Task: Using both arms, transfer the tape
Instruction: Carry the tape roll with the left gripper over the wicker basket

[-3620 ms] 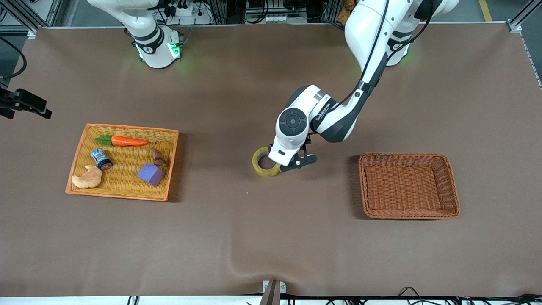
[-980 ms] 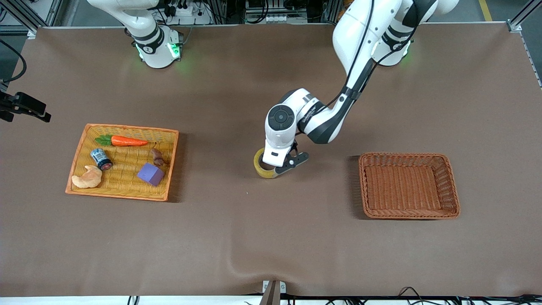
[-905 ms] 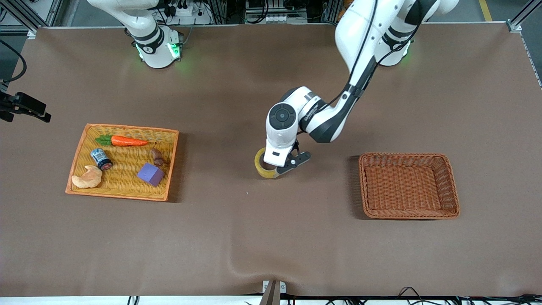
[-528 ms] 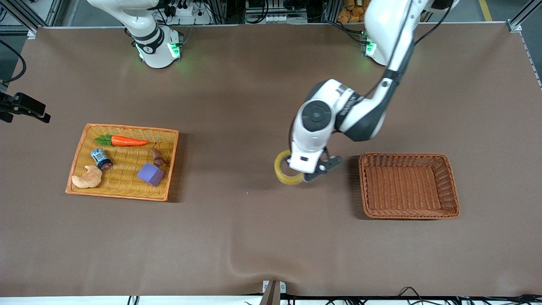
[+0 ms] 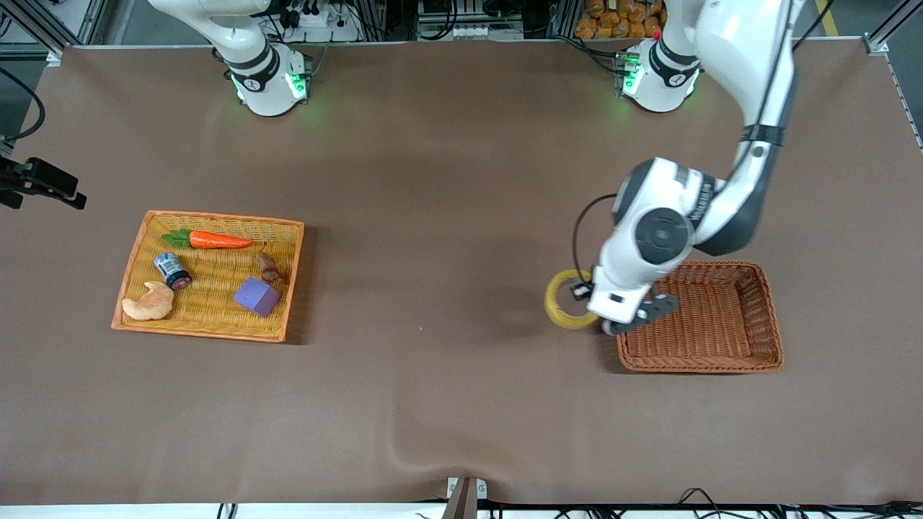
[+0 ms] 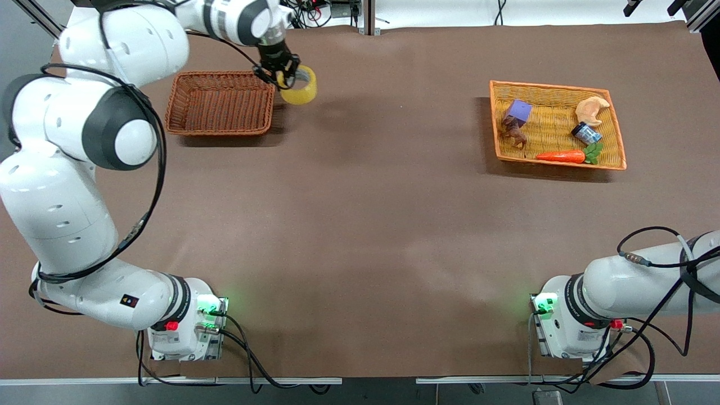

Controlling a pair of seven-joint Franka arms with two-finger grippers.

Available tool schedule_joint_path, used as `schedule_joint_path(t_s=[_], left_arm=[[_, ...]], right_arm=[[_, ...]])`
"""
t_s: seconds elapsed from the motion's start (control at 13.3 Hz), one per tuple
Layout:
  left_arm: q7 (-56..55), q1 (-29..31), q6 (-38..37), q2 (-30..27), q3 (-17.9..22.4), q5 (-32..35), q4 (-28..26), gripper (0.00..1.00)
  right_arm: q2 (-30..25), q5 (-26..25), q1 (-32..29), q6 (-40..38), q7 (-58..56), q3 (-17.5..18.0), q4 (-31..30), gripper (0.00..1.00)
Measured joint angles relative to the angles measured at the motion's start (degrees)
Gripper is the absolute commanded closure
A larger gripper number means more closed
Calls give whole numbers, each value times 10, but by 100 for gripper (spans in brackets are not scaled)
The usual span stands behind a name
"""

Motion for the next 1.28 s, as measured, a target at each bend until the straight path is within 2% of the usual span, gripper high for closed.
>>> schedule_joint_path(t_s=[0.3, 0.75, 0.98, 1.28], left_arm=[[95, 70, -17, -27, 0, 0, -2, 100], [302, 171, -103, -112, -2, 0, -5, 100], [418, 212, -123, -119, -2, 0, -9, 100], [452, 224, -120, -101, -5, 0, -22, 100]], right_arm=[[0, 0, 0, 0, 0, 0, 0, 0], [0, 0, 0, 0, 0, 1, 0, 0], [0, -1, 1, 1, 0, 2, 1, 0], [0, -2, 1, 2, 0, 2, 1, 0]])
